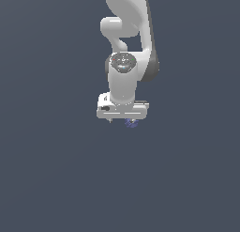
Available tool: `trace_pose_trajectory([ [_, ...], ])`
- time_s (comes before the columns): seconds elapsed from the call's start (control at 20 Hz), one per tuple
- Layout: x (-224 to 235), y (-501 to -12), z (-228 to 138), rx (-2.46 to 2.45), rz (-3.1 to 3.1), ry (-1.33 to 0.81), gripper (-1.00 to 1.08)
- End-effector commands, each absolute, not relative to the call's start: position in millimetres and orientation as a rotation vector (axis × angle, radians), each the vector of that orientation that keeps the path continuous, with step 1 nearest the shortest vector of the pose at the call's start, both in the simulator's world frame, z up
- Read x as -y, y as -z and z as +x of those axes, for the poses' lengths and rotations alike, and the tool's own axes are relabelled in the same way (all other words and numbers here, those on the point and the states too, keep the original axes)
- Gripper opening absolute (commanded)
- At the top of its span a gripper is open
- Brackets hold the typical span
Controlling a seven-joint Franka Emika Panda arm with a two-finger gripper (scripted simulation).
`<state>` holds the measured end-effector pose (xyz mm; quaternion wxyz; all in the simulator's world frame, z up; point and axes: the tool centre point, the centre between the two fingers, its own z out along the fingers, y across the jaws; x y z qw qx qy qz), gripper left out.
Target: Pick up the object and move it to a goal position.
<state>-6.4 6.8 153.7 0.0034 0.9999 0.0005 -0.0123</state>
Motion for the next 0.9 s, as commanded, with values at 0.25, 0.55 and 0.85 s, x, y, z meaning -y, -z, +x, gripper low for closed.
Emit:
trace_pose_trajectory([
  [0.25, 6.4, -153.7, -6.3, 0.0, 3.128, 0.043, 1.0],
  [0.55, 25.4, -155.6, -4.9, 0.018, 3.119, 0.051, 1.0],
  [0.85, 17.7, -150.9, -8.8, -0.018, 3.121, 0.048, 1.0],
])
